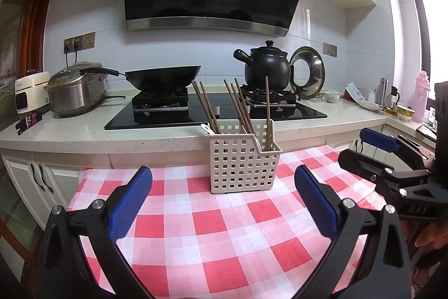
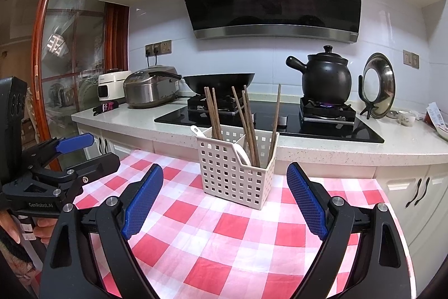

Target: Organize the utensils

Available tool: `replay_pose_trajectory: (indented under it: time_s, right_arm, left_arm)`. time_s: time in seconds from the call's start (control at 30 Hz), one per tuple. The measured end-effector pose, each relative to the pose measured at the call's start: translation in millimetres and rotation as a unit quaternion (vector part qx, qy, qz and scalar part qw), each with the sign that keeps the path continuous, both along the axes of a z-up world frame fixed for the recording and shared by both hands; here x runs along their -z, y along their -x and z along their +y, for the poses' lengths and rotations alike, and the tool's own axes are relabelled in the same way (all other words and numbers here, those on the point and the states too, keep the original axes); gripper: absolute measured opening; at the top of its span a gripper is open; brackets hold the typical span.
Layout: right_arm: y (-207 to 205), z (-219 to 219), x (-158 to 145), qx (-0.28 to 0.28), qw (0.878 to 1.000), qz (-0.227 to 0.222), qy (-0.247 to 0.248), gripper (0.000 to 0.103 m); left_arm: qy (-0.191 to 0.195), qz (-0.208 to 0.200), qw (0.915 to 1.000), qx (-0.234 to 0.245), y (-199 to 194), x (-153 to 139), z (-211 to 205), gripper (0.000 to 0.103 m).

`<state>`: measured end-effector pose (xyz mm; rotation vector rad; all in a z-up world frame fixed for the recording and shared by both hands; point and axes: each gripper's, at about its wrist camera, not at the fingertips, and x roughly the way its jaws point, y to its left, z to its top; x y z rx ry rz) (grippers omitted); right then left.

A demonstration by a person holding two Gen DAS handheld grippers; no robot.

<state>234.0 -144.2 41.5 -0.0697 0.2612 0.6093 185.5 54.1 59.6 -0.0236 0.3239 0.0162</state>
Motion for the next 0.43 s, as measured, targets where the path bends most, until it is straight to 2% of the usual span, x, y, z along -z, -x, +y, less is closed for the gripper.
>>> replay_pose_trajectory:
  time_s: [0.13,0.43]
  right_arm:
    - [0.5,0.4,0.5,0.002,1.0,0.001,0.001,0.085]
    - [2.0,-1.8,1.5,0.004,1.0,0.0,-0.004,0.085]
  left_arm:
    - [-0.019,-0.007,0.9998,0.001,-0.1,0.6,-7.6,0.098]
    - [-0.01,-0.002,0.9999,0.011,0.6,1.4,-7.7,0.098]
